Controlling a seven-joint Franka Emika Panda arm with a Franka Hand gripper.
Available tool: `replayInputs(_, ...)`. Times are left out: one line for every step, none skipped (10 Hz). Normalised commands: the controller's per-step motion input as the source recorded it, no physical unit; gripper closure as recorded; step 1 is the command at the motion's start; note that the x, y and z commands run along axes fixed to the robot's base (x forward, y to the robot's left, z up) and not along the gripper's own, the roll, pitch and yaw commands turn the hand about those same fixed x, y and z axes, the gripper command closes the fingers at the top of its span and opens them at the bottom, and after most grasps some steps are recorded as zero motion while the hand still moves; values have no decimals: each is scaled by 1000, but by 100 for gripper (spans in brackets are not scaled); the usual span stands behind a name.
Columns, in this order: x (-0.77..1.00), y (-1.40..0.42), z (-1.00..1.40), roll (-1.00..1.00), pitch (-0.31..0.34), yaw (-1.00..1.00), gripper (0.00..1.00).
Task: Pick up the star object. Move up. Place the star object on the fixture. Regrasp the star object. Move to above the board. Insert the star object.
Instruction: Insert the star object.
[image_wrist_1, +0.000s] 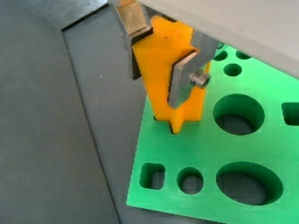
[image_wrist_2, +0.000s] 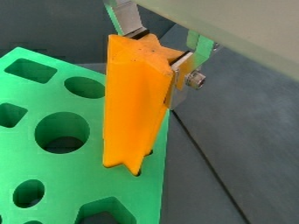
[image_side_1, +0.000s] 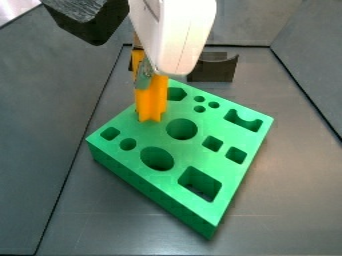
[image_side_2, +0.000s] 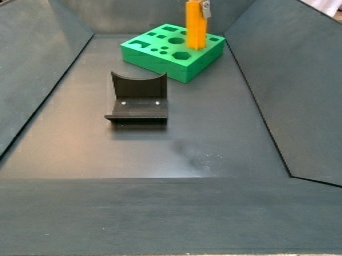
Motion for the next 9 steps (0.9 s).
replayInputs(9,71,20,-483,467,-11,100)
replayInputs(149,86,49,-500,409,180,100)
replayInputs(74,60,74,-500,343,266,100)
replayInputs(34,71,86,-500,327,271,100)
replayInputs(0,149,-191,-443,164,277,100)
replayInputs(-6,0,0,0,-3,9,100)
replayInputs(-120,0,-329,-29,-80,0,100)
replayInputs(-463,0,-786,-29,-246,-34,100)
replayInputs(-580,40,-1000,-23,-140,-11,100)
